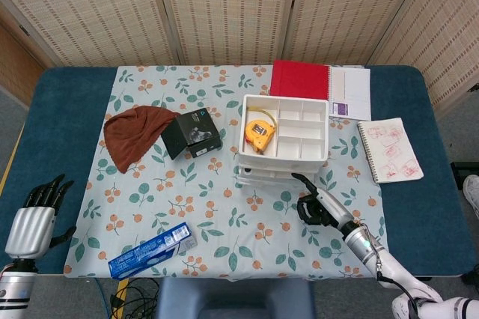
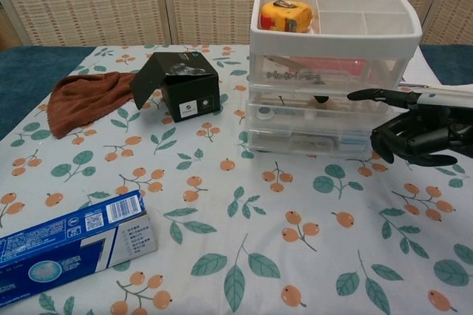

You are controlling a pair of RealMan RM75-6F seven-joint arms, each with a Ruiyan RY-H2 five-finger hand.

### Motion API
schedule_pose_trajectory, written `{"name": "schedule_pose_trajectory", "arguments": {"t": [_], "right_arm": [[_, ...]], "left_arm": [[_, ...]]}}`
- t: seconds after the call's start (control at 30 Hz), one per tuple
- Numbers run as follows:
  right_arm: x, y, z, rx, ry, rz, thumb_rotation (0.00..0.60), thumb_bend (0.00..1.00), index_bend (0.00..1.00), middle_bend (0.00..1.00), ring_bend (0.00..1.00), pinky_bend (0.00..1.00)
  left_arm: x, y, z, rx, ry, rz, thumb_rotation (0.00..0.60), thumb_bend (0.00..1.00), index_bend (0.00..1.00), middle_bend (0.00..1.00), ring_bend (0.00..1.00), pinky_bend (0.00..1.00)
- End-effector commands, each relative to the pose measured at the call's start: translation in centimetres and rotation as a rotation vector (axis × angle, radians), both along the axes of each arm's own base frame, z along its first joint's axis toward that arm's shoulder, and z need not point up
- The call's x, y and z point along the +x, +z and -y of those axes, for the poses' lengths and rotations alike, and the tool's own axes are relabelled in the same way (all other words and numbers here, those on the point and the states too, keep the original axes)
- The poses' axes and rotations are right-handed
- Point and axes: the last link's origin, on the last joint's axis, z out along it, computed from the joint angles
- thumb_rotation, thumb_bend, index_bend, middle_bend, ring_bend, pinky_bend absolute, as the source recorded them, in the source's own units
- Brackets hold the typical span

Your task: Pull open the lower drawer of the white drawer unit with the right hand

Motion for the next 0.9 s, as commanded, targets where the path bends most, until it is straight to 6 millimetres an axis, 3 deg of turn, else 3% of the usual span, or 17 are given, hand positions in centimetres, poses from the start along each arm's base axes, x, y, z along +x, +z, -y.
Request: {"name": "schedule_pose_trajectory", "arguments": {"t": [0.03, 0.27, 0.9], "right_arm": [[-0.2, -0.1, 0.4, 0.008, -0.002, -0.021, 0.600, 0.66, 0.06, 0.67, 0.87, 0.97], [-0.1, -0.4, 0.3, 0.021, 0.001, -0.035, 0.600, 0.66, 0.27, 0.68, 0.88, 0.97], [-0.5, 0.7, -4.2, 0.073, 0.067, -0.059, 0.600, 0.66, 0.30, 0.68, 0.89, 0.97]], "left_arm": [[0.0, 0.0, 0.1, 0.000, 0.002, 0.000, 0.600, 0.17, 0.13, 0.08, 0.12, 0.13], [0.0, 0.2, 0.1, 0.006, -0.002, 0.005, 0.600, 0.17, 0.13, 0.08, 0.12, 0.13], [0.2, 0.2, 0.0, 0.010, -0.017, 0.008, 0.600, 0.17, 0.13, 0.08, 0.12, 0.13]]}}
